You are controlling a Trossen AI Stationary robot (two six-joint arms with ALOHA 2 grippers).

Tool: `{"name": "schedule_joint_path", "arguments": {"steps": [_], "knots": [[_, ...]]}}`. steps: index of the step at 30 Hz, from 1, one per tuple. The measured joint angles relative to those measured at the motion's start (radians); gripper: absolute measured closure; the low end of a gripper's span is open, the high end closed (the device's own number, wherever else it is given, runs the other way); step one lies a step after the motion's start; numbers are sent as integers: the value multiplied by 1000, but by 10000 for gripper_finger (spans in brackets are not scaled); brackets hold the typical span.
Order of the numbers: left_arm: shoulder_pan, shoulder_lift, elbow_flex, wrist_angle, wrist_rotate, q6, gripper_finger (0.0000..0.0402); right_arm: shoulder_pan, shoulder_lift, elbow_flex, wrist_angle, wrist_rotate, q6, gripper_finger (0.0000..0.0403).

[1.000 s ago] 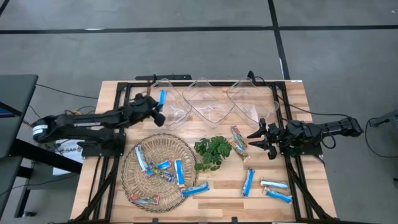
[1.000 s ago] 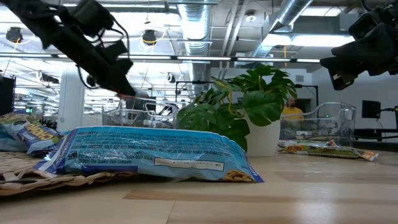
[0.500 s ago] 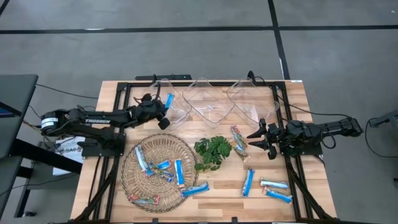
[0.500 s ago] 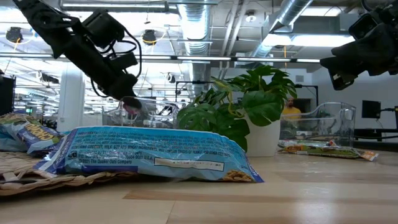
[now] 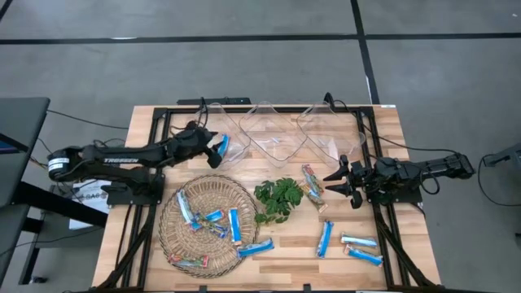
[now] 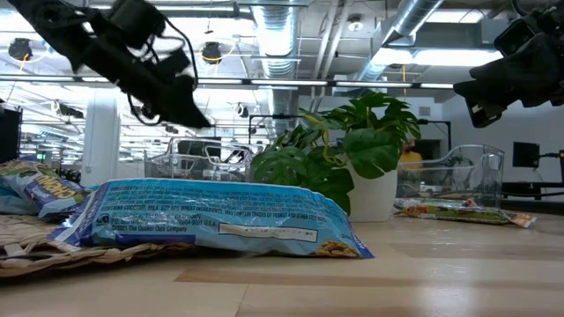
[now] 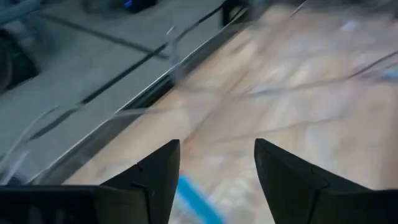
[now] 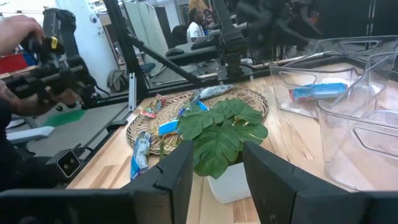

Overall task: Pick and place Granola Bars by type
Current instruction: Put the blue granola bar into the right transparent bin

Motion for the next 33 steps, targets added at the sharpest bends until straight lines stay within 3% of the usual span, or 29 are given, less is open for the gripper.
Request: {"name": "schedule_joint_path", "arguments": {"steps": [8, 14, 17, 20, 28, 33], "knots": [[-101, -172, 1, -2, 317, -104, 200, 0, 0, 0, 0, 0, 0, 270], [-243, -200, 1, -23, 579, -153, 200, 0, 0, 0, 0, 0, 0, 269], [-338, -199, 1, -30, 653, -181, 200, 0, 0, 0, 0, 0, 0, 270], [-448, -186, 1, -58, 641, -186, 200, 0, 0, 0, 0, 0, 0, 269], [-704, -82, 6, -114, 471, -340, 200, 0, 0, 0, 0, 0, 0, 270], [-803, 14, 107, -273, 363, -375, 200, 0, 0, 0, 0, 0, 0, 269]]}}
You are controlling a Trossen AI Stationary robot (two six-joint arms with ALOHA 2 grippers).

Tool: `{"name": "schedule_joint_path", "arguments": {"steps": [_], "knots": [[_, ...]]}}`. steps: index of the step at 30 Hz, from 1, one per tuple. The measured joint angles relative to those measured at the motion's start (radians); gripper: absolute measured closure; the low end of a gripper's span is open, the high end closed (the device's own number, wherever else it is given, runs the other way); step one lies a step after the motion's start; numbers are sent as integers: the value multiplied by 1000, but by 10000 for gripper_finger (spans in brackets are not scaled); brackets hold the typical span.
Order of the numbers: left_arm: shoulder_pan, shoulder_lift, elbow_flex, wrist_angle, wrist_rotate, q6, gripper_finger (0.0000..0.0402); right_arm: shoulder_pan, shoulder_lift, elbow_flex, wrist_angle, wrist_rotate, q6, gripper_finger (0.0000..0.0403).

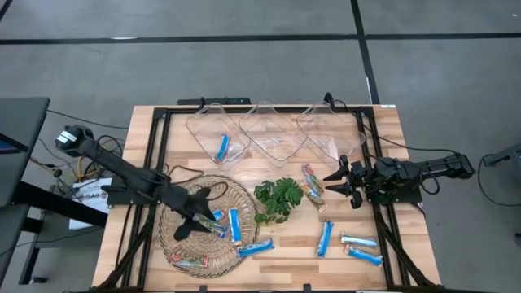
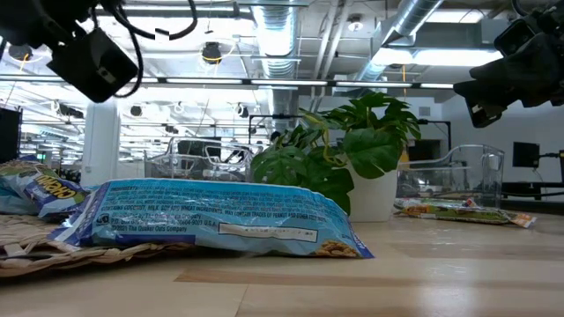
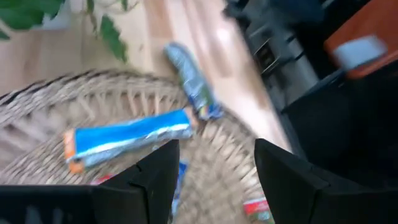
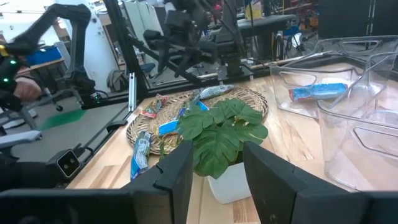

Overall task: Pick and place Granola Bars by type
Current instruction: Put the blue granola bar into the right transparent bin

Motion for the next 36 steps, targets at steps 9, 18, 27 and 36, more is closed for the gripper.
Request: {"name": "schedule_joint_path", "arguments": {"steps": [9, 18, 27, 36], "knots": [[-94, 232, 246, -398, -131, 46, 200, 0, 0, 0, 0, 0, 0, 268], [-134, 422, 333, -491, -173, 96, 200, 0, 0, 0, 0, 0, 0, 268], [-127, 518, 333, -530, -206, 154, 200, 0, 0, 0, 0, 0, 0, 269], [-116, 538, 331, -536, -247, 157, 209, 0, 0, 0, 0, 0, 0, 269]]}}
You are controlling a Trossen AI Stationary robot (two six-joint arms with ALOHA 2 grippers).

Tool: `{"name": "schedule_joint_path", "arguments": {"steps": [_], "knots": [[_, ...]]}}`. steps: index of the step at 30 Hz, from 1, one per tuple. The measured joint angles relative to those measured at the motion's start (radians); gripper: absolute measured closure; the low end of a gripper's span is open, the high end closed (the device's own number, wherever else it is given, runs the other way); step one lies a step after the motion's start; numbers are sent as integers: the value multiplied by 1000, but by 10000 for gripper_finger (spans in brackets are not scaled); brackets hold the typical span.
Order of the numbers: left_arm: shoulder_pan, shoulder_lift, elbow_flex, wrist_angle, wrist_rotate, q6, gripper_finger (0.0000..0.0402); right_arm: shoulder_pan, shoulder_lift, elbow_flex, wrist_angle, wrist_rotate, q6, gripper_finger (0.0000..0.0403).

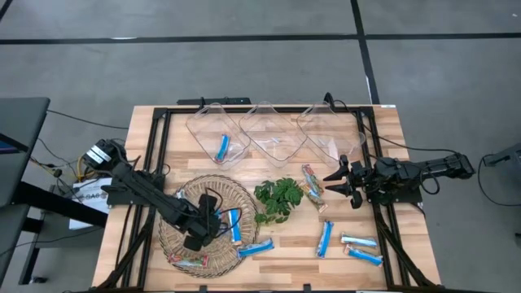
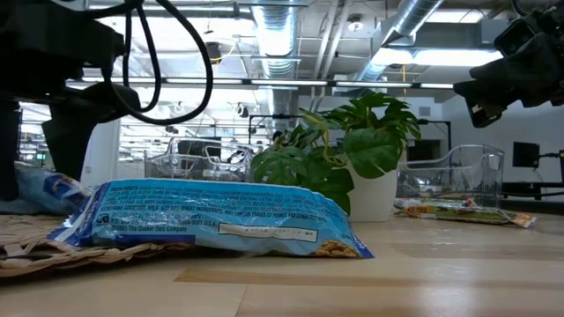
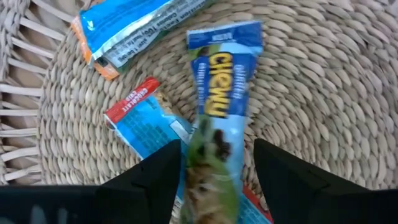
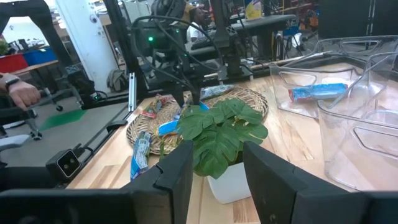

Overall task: Pick and place Granola Bars by type
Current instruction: Put the blue granola bar into the right transparent bin

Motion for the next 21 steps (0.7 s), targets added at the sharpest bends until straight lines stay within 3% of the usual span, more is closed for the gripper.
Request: {"name": "schedule_joint_path", "arguments": {"steps": [13, 17, 21], "knots": [[5, 0, 0, 4, 2, -19, 364, 0, 0, 0, 0, 0, 0, 269], [5, 0, 0, 25, 4, -24, 381, 0, 0, 0, 0, 0, 0, 270], [5, -17, -1, 81, 4, -26, 369, 0, 0, 0, 0, 0, 0, 269]]}}
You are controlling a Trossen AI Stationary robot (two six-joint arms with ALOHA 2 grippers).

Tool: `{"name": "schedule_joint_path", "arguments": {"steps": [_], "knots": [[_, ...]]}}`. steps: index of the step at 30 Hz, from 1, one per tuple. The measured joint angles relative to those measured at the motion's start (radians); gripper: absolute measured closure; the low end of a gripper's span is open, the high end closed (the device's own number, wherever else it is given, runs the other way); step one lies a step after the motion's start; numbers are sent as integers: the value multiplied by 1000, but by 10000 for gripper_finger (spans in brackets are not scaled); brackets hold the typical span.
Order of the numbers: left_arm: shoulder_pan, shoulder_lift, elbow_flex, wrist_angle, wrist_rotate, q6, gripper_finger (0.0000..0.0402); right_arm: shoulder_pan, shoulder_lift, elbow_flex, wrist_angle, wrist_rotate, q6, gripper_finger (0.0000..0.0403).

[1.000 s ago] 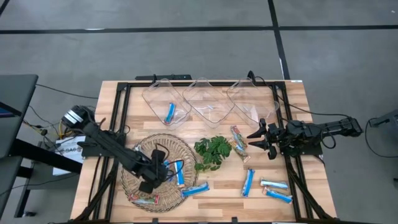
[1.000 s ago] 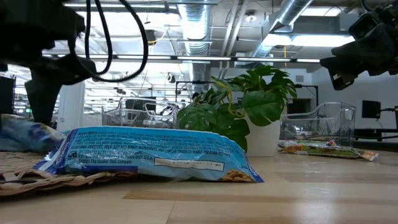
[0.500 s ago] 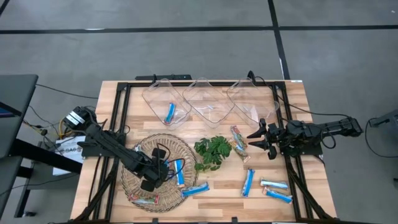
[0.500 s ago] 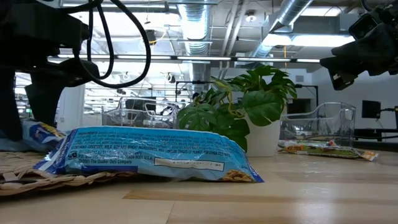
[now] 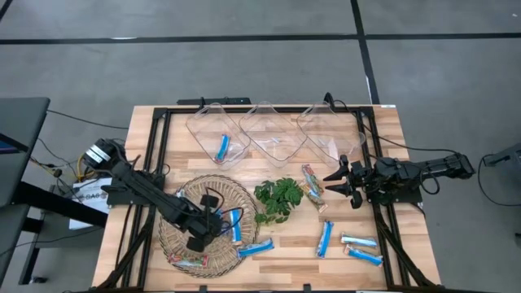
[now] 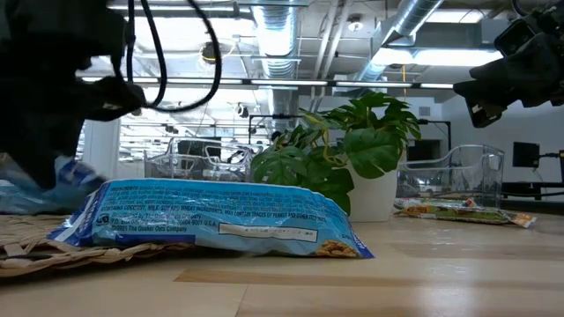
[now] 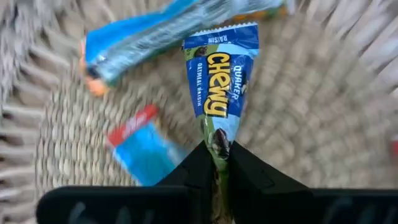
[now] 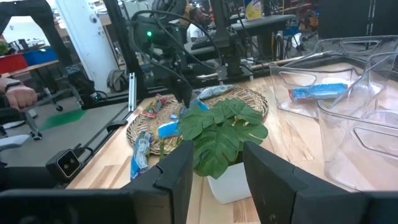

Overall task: Pick and place Granola Bars by type
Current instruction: Put the blue granola bar into the right transparent bin

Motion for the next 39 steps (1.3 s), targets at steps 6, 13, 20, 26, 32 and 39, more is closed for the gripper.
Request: {"name": "schedule_joint_path", "arguments": {"steps": [6, 13, 20, 26, 32, 39], "knots": [[0, -58, 0, 138, -2, 0, 356, 0, 0, 0, 0, 0, 0, 270], [21, -135, 0, 304, -16, 13, 370, 0, 0, 0, 0, 0, 0, 269], [54, -178, 0, 502, -100, 72, 380, 0, 0, 0, 0, 0, 0, 268], [90, -178, 0, 633, -178, 128, 372, 0, 0, 0, 0, 0, 0, 270], [179, -177, 0, 705, -235, 187, 371, 0, 0, 0, 0, 0, 0, 269], [390, -177, 0, 783, -236, 300, 370, 0, 0, 0, 0, 0, 0, 269]]}}
